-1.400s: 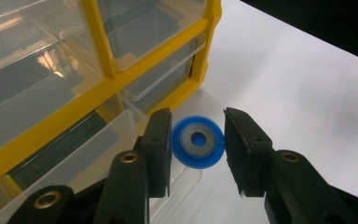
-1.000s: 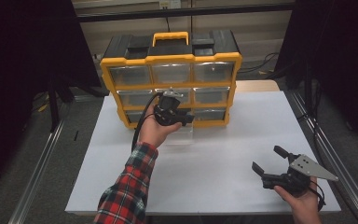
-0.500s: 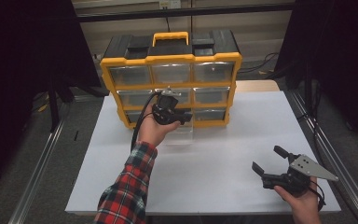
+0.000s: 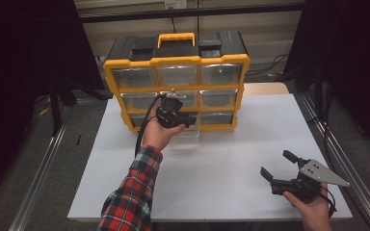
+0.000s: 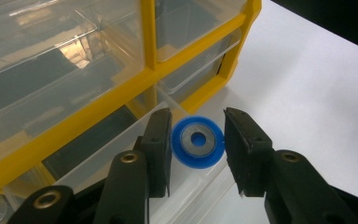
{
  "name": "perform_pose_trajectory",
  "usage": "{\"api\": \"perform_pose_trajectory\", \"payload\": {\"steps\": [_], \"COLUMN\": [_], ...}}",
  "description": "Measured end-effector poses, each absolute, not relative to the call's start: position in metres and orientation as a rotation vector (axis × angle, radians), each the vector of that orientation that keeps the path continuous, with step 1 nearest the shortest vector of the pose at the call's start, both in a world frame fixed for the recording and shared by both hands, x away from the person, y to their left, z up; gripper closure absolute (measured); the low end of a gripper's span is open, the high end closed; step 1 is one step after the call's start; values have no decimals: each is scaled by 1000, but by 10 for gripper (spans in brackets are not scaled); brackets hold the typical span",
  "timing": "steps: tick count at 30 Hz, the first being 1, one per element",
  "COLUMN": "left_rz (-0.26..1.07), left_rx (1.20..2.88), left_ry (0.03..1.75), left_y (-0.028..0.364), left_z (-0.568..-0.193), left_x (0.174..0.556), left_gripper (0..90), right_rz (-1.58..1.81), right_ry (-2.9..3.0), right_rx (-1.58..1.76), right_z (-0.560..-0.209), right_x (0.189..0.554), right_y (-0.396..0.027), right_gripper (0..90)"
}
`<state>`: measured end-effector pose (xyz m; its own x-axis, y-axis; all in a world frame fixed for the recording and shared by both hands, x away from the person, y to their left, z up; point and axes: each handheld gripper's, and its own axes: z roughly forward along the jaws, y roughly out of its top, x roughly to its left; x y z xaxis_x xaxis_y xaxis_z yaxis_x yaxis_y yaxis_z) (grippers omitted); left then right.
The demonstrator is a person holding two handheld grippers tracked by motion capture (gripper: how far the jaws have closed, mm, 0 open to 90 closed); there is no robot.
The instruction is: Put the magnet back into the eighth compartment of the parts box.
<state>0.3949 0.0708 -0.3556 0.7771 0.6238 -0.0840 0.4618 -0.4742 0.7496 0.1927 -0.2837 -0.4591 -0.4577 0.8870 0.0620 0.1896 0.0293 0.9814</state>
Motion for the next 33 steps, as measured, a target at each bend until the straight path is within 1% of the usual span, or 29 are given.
{"api": "perform_pose_trajectory", "payload": {"steps": [16, 19, 21, 23, 33], "left_rz": [279, 281, 290, 288, 301], "left_rx": [2177, 2145, 2176, 2144, 2155], "left_ry": [849, 867, 854, 882, 897], "left_y": [76, 75, 78, 76, 81], "left_z": [-364, -366, -366, -369, -372], "left_x": [398, 398, 399, 398, 400], "left_gripper": [627, 626, 626, 626, 626], "right_rz": [1474, 1473, 1473, 1472, 1475], "right_ry": [1703, 1703, 1703, 1700, 1701], "right_rx": [1099, 1100, 1098, 1100, 1099], "right_z": [-459, -459, -459, -459, -459], "right_x": [193, 193, 193, 193, 193], "right_y": [-284, -284, -284, -284, -284], "right_gripper": [10, 10, 10, 10, 10]}}
